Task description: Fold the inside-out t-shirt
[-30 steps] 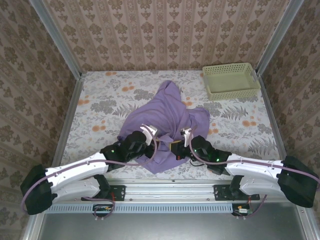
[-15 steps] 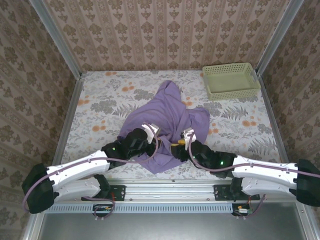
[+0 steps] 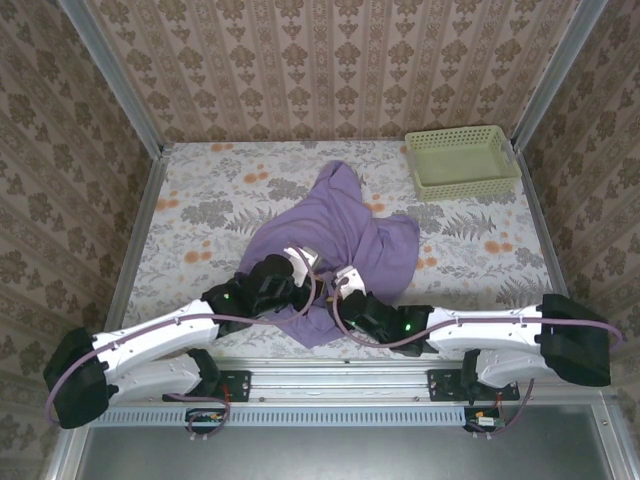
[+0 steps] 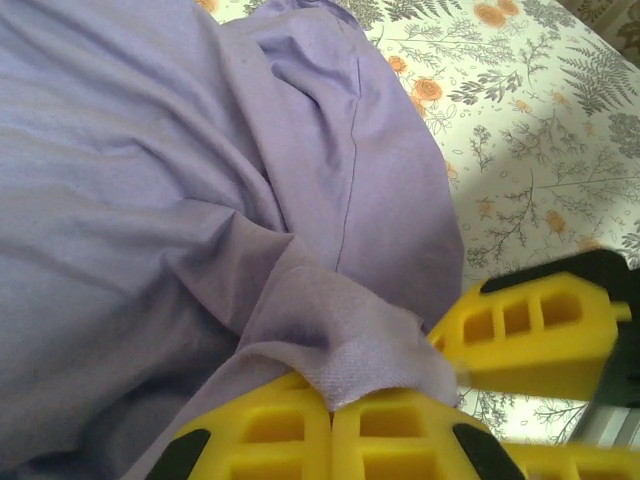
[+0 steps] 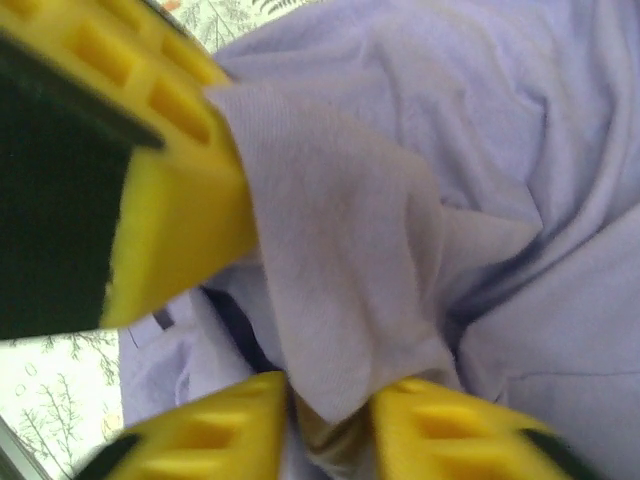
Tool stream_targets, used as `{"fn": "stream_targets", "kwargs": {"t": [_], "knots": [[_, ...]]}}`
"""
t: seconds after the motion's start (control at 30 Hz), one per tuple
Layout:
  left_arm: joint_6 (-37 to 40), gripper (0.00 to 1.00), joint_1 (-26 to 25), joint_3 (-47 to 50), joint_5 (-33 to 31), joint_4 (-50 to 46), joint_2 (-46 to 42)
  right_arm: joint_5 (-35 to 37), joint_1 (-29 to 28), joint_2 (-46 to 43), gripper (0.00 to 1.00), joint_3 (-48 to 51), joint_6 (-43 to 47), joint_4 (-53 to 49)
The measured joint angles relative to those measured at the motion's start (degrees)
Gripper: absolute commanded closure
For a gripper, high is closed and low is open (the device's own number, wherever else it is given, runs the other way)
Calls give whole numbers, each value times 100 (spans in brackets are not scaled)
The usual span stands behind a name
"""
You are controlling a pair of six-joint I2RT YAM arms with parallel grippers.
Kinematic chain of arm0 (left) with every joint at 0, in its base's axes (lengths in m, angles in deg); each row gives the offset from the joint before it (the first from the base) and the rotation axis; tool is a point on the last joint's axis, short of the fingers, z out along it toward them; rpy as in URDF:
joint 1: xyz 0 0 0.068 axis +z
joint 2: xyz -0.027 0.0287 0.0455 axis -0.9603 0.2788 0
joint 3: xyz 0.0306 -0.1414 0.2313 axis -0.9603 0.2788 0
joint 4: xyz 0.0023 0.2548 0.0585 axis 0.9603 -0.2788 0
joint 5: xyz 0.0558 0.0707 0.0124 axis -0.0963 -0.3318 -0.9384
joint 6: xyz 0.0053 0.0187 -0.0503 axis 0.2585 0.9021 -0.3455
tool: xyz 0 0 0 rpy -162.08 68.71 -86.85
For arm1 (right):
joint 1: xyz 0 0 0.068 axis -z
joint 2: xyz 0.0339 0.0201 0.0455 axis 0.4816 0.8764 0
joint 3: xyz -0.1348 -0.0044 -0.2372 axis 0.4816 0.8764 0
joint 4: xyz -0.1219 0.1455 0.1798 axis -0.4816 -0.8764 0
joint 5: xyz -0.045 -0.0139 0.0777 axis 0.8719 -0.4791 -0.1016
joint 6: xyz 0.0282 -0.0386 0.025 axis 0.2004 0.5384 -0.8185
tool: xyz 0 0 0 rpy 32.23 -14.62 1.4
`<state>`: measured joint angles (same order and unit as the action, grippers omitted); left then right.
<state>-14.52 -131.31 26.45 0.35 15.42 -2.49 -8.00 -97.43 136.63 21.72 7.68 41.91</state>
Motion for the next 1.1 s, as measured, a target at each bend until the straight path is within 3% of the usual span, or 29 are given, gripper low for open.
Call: {"fn": "stream_targets", "kwargs": {"t": [0.07, 0.13, 0.3, 0.4, 0.7, 1.1], "knots": [[-55, 84, 151, -61, -13, -83, -13, -149, 144, -101, 97, 26, -63, 138], [-98, 68, 332, -184, -160, -297, 13, -356, 393, -385, 100, 190, -256, 238], [-186, 49, 466, -376, -691, -883, 258, -979, 1351, -1272, 100, 898, -909, 380], [-282, 38, 442, -299, -798, -1104, 256, -1263, 1416, -1381, 100, 1088, -1167, 391], [-800, 40, 446, 164, -750, -1027, 271, -1755, 1410, -1279, 100, 1108, -1388, 835], [-970, 48, 737, 177, -31, -103, 1478, -1849, 1357, -1261, 100, 1121, -1390, 949]]}}
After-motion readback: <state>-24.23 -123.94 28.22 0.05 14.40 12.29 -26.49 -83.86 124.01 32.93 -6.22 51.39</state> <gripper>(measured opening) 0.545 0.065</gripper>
